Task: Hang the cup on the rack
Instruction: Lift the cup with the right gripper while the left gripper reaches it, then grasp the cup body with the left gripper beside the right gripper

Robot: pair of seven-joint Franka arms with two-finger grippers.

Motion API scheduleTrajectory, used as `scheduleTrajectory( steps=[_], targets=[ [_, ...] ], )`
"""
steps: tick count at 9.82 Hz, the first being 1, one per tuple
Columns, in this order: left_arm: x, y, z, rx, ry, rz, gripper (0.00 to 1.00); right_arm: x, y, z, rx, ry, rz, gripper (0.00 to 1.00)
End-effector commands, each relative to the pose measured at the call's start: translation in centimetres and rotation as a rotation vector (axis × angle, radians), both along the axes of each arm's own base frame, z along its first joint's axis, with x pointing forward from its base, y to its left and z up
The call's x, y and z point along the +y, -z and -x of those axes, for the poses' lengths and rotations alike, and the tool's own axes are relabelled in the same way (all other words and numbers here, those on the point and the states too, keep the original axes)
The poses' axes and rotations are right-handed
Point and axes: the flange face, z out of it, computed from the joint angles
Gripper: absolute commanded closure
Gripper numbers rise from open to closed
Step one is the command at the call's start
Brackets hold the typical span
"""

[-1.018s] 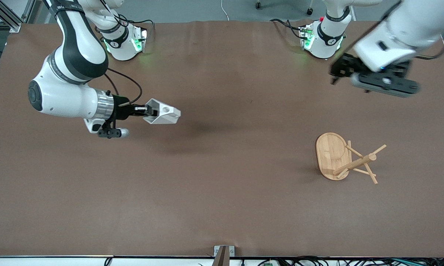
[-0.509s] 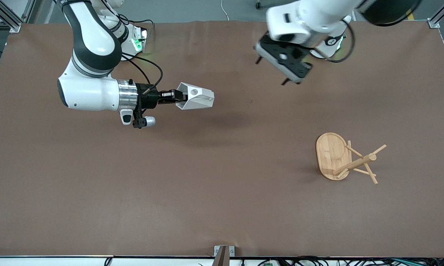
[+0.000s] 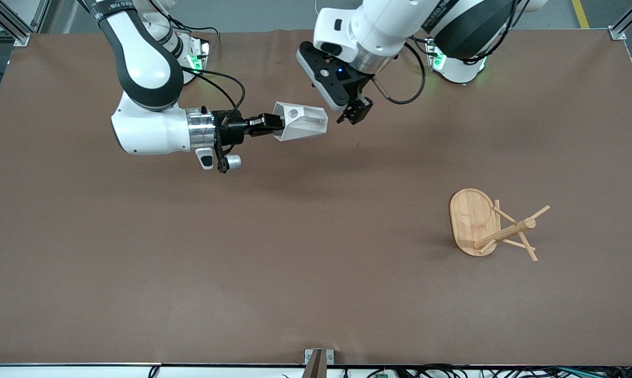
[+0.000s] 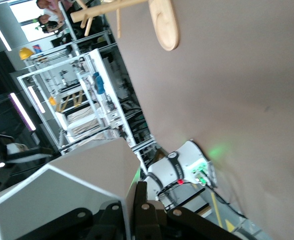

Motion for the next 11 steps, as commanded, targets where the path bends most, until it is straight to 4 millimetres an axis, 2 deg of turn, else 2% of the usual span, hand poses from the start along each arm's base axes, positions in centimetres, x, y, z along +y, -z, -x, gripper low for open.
scheduleTrajectory(
  steps=[1,4,6,7,8,9,10,11],
  targets=[
    [-1.2,1.8,0.4,-0.007,0.078,0.000,0.00,0.7,1.1,1.3,0.001,-0.003,-0.061,1.00],
    [-1.1,4.1,0.8,0.010,0.123,-0.027,0.00,0.8,1.0,1.6,0.000,-0.013,-0.082,1.00],
    [-0.4,5.5,0.4,0.011,0.178,-0.035,0.00,1.0,1.0,1.7,0.004,-0.009,-0.091,1.00],
    [-0.6,5.7,0.5,0.011,0.184,-0.035,0.04,1.2,1.0,1.8,0.003,-0.012,-0.091,1.00],
    [-0.6,5.9,0.4,0.010,0.190,-0.034,0.11,1.2,0.9,1.8,0.002,-0.013,-0.091,1.00],
    [-0.6,6.1,0.4,0.013,0.192,-0.035,0.36,1.3,0.9,1.9,0.002,-0.014,-0.091,1.00],
    [-0.6,6.1,0.3,0.008,0.197,-0.038,0.74,1.3,0.8,1.9,0.001,-0.013,-0.092,1.00],
    [-0.7,6.1,0.4,0.006,0.206,-0.037,0.96,1.3,0.8,1.9,0.001,-0.013,-0.092,0.99]
  ],
)
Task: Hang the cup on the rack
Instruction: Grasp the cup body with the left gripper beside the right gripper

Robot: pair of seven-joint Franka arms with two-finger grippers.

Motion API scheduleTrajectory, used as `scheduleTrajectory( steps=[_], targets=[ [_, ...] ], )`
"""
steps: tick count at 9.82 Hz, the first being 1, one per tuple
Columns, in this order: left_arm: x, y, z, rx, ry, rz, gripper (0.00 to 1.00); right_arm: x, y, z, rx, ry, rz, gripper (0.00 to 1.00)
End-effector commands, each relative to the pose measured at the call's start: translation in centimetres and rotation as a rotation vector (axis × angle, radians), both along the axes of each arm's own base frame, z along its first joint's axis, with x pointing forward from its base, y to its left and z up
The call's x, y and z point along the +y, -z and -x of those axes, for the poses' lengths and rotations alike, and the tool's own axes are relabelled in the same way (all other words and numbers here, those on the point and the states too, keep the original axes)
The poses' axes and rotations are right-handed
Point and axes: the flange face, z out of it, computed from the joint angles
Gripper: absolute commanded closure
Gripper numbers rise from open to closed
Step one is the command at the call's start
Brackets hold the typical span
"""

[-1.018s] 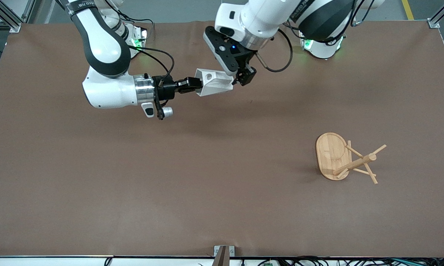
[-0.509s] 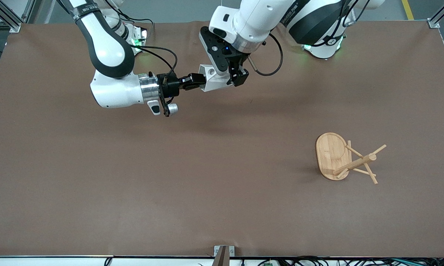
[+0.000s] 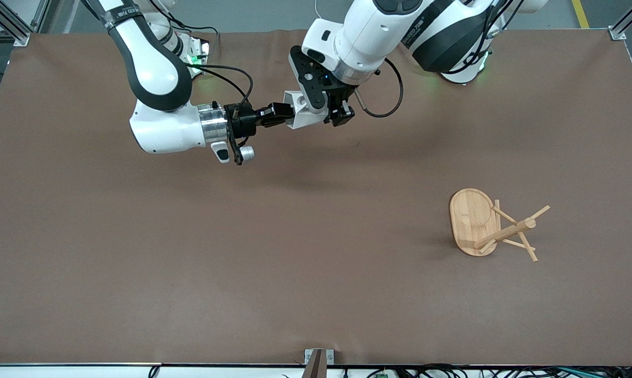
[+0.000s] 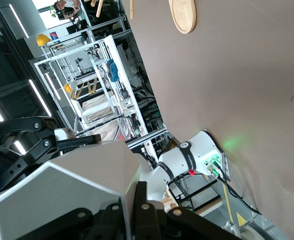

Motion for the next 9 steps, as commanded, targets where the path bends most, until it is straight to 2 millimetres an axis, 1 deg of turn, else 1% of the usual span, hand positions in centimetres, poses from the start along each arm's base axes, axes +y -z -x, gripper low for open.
scheduleTrajectory(
  steps=[1,2,3,4,5,6,7,8,9],
  targets=[
    [-0.1,1.9,0.0,0.011,0.011,-0.011,1.00,0.3,-0.4,0.5,0.000,0.013,-0.026,0.99],
    [0.2,1.7,-0.1,0.009,0.007,-0.012,1.00,0.3,-0.4,0.5,0.003,0.012,-0.025,0.95],
    [0.3,1.6,-0.2,0.008,0.005,-0.012,1.00,0.2,-0.5,0.5,0.004,0.006,-0.031,0.42],
    [0.4,1.4,-0.3,0.008,0.004,-0.013,1.00,0.1,-0.5,0.4,0.012,0.010,-0.027,0.00],
    [0.5,1.4,-0.3,0.008,0.003,-0.015,1.00,-0.2,-0.5,0.3,0.013,0.014,-0.029,0.00],
    [1.1,1.4,-0.9,0.007,-0.003,-0.015,1.00,-0.8,-0.8,-0.3,0.005,0.027,-0.031,0.00],
    [1.6,1.6,-1.4,0.009,0.000,-0.018,1.00,-2.3,-1.2,-1.5,-0.015,0.047,-0.020,0.00],
    [2.6,1.8,-2.3,0.009,-0.011,-0.020,1.00,-4.4,-1.3,-2.8,-0.055,0.046,0.033,0.00],
    [3.4,2.0,-3.0,0.017,-0.020,-0.027,1.00,-6.8,-2.5,-4.5,-0.054,0.057,0.118,0.00]
  ],
)
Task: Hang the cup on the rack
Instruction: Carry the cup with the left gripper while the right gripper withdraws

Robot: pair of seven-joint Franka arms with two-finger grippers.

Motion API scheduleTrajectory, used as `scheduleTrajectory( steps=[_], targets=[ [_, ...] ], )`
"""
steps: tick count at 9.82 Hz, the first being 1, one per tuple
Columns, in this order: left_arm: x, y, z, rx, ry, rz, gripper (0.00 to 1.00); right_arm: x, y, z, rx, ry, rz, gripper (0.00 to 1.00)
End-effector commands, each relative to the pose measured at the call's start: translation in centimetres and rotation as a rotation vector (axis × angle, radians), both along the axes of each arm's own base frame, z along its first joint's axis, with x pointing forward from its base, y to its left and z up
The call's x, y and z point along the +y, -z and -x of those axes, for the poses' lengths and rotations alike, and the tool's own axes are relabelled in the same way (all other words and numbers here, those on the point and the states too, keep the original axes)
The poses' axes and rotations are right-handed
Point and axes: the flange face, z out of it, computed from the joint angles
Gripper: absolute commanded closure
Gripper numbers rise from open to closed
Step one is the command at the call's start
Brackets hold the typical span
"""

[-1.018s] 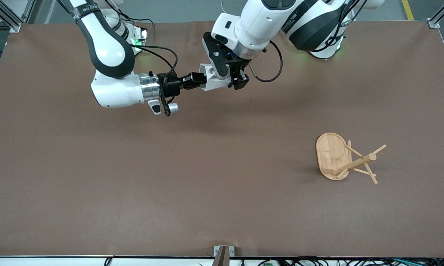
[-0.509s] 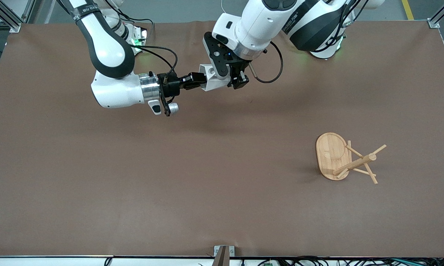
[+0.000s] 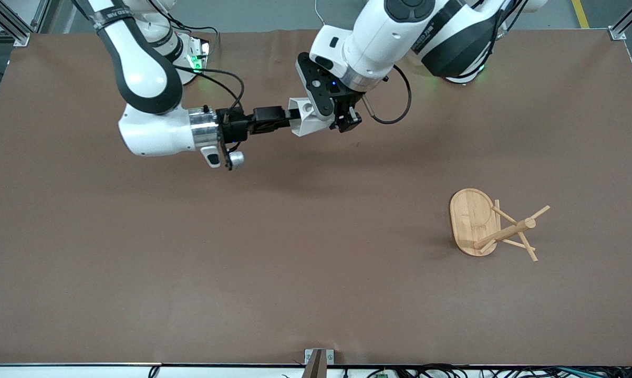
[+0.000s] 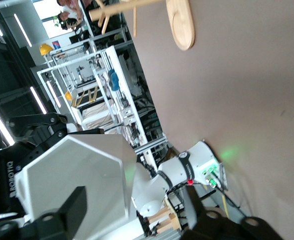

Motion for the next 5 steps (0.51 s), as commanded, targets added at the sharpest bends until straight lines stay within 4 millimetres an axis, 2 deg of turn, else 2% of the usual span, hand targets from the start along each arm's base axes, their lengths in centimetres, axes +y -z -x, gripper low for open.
scheduleTrajectory(
  steps=[1,2,3,4,5],
  targets=[
    [2.8,2.1,-1.6,0.055,-0.020,-0.052,1.00,-4.9,-3.7,-3.6,0.001,0.039,0.198,0.00],
    [4.7,1.9,-2.5,0.077,-0.050,-0.076,1.00,-6.8,-5.0,-4.9,-0.013,0.056,0.315,0.00],
    [6.8,1.3,-3.2,0.103,-0.127,-0.102,1.00,-9.4,-4.9,-5.8,-0.035,0.069,0.441,0.00],
    [8.9,0.6,-4.0,0.124,-0.228,-0.120,1.00,-12.9,-5.6,-7.0,-0.098,0.081,0.572,0.00],
    [10.4,-0.8,-4.1,0.121,-0.372,-0.159,1.00,-16.8,-6.3,-8.0,-0.165,0.083,0.722,0.00]
  ],
)
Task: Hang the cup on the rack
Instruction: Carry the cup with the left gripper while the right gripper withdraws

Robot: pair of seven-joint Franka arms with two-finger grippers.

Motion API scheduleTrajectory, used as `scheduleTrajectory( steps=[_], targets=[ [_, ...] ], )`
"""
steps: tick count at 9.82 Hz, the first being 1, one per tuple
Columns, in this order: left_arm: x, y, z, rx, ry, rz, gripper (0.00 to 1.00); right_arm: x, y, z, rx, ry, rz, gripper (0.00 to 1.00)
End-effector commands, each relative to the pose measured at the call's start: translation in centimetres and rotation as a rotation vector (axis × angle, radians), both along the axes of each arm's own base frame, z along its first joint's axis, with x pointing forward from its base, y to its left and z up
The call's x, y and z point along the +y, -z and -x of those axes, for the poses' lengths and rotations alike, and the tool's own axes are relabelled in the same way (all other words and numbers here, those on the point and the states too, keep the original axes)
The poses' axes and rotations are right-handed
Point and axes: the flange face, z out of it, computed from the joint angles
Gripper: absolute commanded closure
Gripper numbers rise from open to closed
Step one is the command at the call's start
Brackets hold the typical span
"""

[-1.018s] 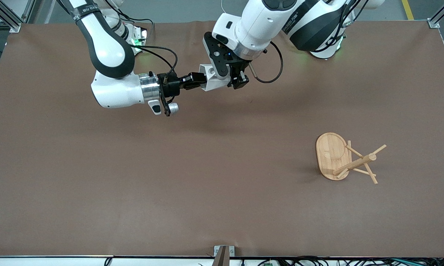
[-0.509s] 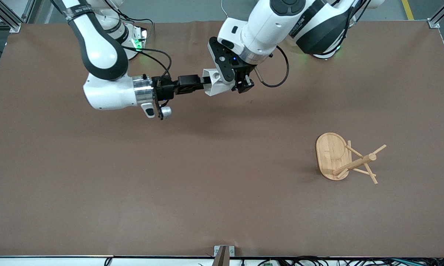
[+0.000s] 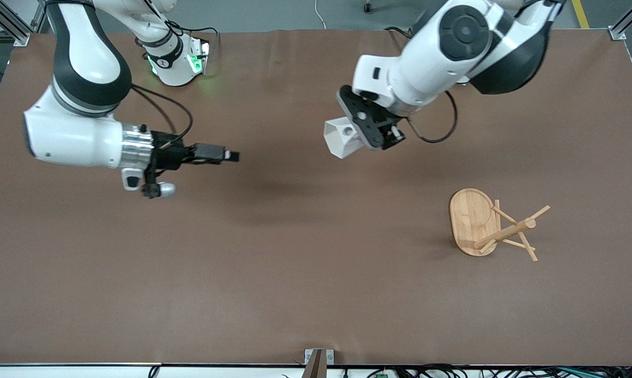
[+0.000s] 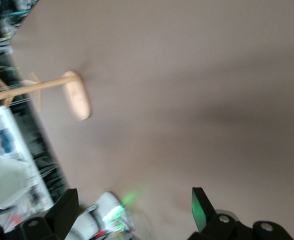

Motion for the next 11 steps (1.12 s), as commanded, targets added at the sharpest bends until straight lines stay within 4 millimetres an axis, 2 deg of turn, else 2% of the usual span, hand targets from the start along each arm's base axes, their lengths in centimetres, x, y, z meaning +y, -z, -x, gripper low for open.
scheduleTrajectory(
  steps=[1,2,3,4,5,7,8,9,10,11],
  targets=[
    [2.9,-0.7,0.0,0.004,-0.238,-0.118,1.00,-6.3,-1.4,-1.0,-0.079,-0.010,0.283,0.00],
    [3.9,-0.3,-0.8,0.015,-0.290,-0.126,1.00,-8.8,-1.0,-1.3,-0.096,-0.028,0.407,0.00],
    [5.0,-0.2,-1.5,0.024,-0.341,-0.132,1.00,-11.9,-1.8,-1.4,-0.115,-0.008,0.494,0.00],
    [7.0,0.2,-2.6,0.035,-0.388,-0.139,1.00,-13.4,-3.9,-1.3,-0.167,-0.021,0.597,0.00],
    [8.8,0.5,-3.1,0.055,-0.411,-0.154,1.00,-15.9,-6.6,-1.8,-0.202,-0.006,0.677,0.00],
    [12.8,0.9,-4.5,0.081,-0.486,-0.171,1.00,-19.0,-11.4,-1.9,-0.200,0.028,0.720,0.00],
    [13.7,2.2,-4.3,0.084,-0.510,-0.184,1.00,-19.8,-13.4,-1.8,-0.223,0.056,0.719,0.00],
    [16.0,4.1,-4.5,0.097,-0.542,-0.204,1.00,-20.5,-15.1,-0.4,-0.178,0.066,0.714,0.00],
    [16.5,5.4,-3.8,0.107,-0.544,-0.220,1.00,-20.3,-17.8,1.8,-0.139,0.068,0.713,0.00],
    [16.9,6.7,-3.1,0.102,-0.561,-0.223,1.00,-20.2,-19.6,3.9,-0.106,0.101,0.718,0.00]
  ],
)
